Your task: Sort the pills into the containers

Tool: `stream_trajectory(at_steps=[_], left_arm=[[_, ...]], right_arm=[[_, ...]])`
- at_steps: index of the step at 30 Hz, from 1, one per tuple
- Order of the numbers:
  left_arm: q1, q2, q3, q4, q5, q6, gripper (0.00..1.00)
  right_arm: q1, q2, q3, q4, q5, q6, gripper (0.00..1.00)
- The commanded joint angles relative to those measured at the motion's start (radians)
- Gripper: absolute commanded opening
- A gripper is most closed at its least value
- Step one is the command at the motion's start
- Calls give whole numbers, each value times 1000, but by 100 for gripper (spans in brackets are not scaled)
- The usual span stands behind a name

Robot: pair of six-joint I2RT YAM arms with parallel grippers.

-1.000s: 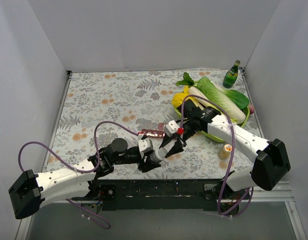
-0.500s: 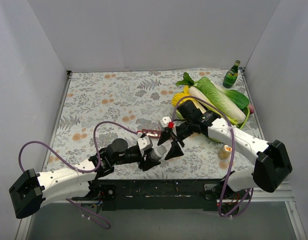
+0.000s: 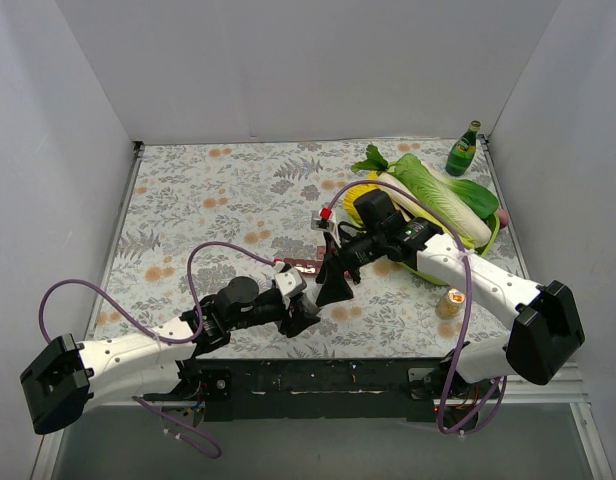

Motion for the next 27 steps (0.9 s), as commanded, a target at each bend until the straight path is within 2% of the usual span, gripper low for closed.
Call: stream_trajectory(at_steps=[1,5,12,18,25,27], left_arm=[[2,1,32,25,-33,1,0],[2,-2,35,22,-40,7,0],[2,-8,29,27,-46,10,0],[2,-19,27,21,-60,15,0],[2,-45,23,2,-62,36,0],[2,-59,14,-8,-28,47,0]], right_arm=[[-3,2,-5,72,18,127,78],[-3,18,0,59,33,127,71],[-3,32,-2,40,58,118,71],[-2,45,11,15,49,97,59],[0,42,26,-16,-66,-3,22],[7,41,49,-51,-118,-98,18]])
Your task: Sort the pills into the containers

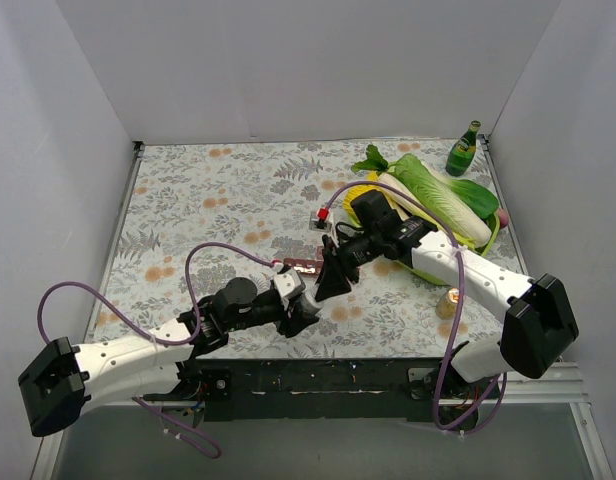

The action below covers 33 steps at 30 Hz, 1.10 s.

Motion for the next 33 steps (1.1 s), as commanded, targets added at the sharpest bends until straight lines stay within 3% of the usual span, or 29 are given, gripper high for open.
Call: stream_trajectory(at_steps=[1,7,10,14,26,33], left_arm=[[3,-46,9,3,29,54,0],[4,-64,27,-80,124,90,0],[3,-81,33,-108,144,91,0],[3,-92,33,-131,160,94,0],[4,-126,50,-177,209,111,0],[4,-136,58,-211,221,108,0]], right_arm=[[16,-2,54,-87,-184,-288,15],[60,-83,-17,-97,-184,-865,14],[60,-27,61,-187,-119,-982,14],[42,-31,87,-164,-87,-1010,16],[36,-56,199,-418,-107,-1254,21],[23,-52,203,-465,-77,-1314,22]])
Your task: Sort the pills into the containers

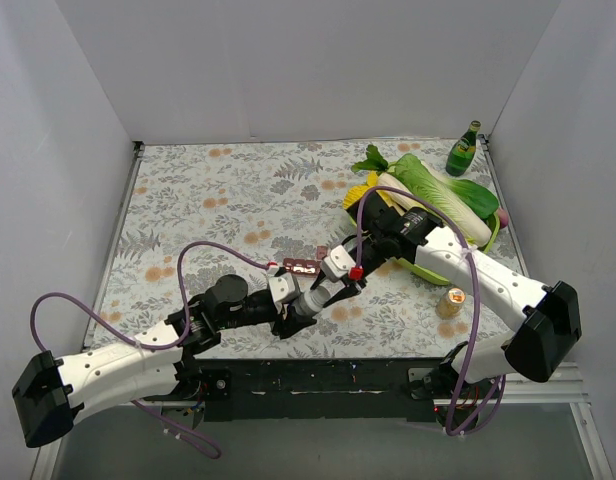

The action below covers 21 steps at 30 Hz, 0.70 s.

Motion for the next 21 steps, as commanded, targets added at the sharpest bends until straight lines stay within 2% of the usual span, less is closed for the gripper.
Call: stream_trajectory(at_steps=[1,5,11,13,18,21], left_arm=[[-5,-31,11,-91,96,11,0],[-3,-19,14,-65,144,-6,0],[-3,58,26,15,256,-50,0],[-2,74,35,16,263,-50,0],[1,55,44,-77,208,-9,0],[3,-17,31,-155,142,20,0]], right_arm=[[-34,-33,34,-52,53,-114,22],[-32,-45,0,-95,103,-336,23],[9,-21,-6,-71,212,-445,23],[22,-6,14,-62,217,-418,22],[-15,-39,29,-5,180,-211,21],[-131,-94,-58,128,216,38,20]])
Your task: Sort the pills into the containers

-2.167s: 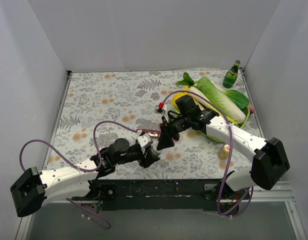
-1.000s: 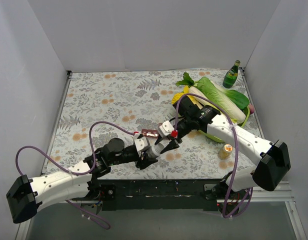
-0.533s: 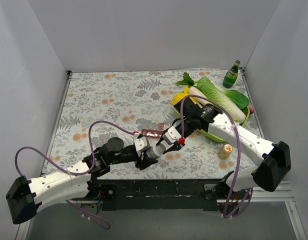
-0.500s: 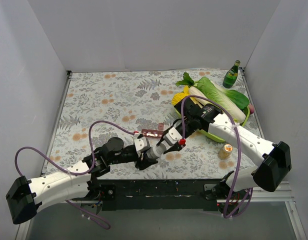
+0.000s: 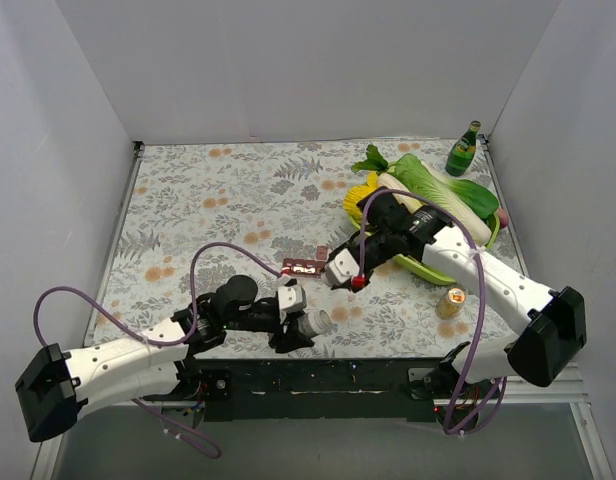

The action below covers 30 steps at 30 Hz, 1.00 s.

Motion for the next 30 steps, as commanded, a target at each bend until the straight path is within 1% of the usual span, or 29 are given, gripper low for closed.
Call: stream_trajectory(at_steps=[1,2,3,4,5,6,7,9,11,15,16,17,18,19,20,21,23,24,26,29,30], left_arm=[[4,-116,11,-70,-70,41,0],[4,-143,3,-64,-100,38,0],[4,-175,-2,-59,-126,43,0],[5,-188,-5,-60,-146,46,0],[5,-197,-3,-59,-161,55,0],[5,-202,-3,-56,-181,57,0],[7,-206,0,-30,-184,55,0],[7,-208,6,-7,-186,37,0],[7,-210,12,27,-183,23,0],[7,-216,16,80,-209,-38,0],[7,-216,16,99,-244,-89,0],[7,-214,18,102,-262,-109,0],[7,-211,29,104,-282,-126,0],[8,-210,39,95,-310,-187,0],[8,-207,52,84,-380,-213,0],[10,-203,62,76,-402,-232,0],[21,-208,82,78,-423,-256,0],[25,-217,87,85,-433,-264,0],[44,-223,99,104,-434,-278,0],[94,-217,130,117,-395,-308,0],[116,-214,139,124,-353,-318,0]], right_arm=[[-126,-93,-88,209,75,349,21],[-133,-104,-126,239,128,478,21],[-141,-111,-200,275,224,517,21],[-144,-111,-244,295,276,560,21],[-147,-108,-281,309,322,638,21],[-152,-95,-347,320,359,657,21],[-173,-87,-378,337,417,692,21],[-204,-70,-432,366,446,747,23],[-242,-56,-490,400,470,767,25],[-268,-7,-529,426,490,798,29],[-273,2,-532,432,499,812,30],[-273,13,-527,420,496,810,32],[-275,31,-523,412,487,812,39],[-275,39,-515,402,478,810,44],[-275,45,-497,364,463,804,49],[-278,47,-487,348,434,794,62],[-279,42,-461,311,409,777,74],[-282,37,-452,300,391,772,83],[-282,31,-435,283,378,754,90],[-293,24,-394,234,348,735,93],[-310,7,-366,219,320,732,93]])
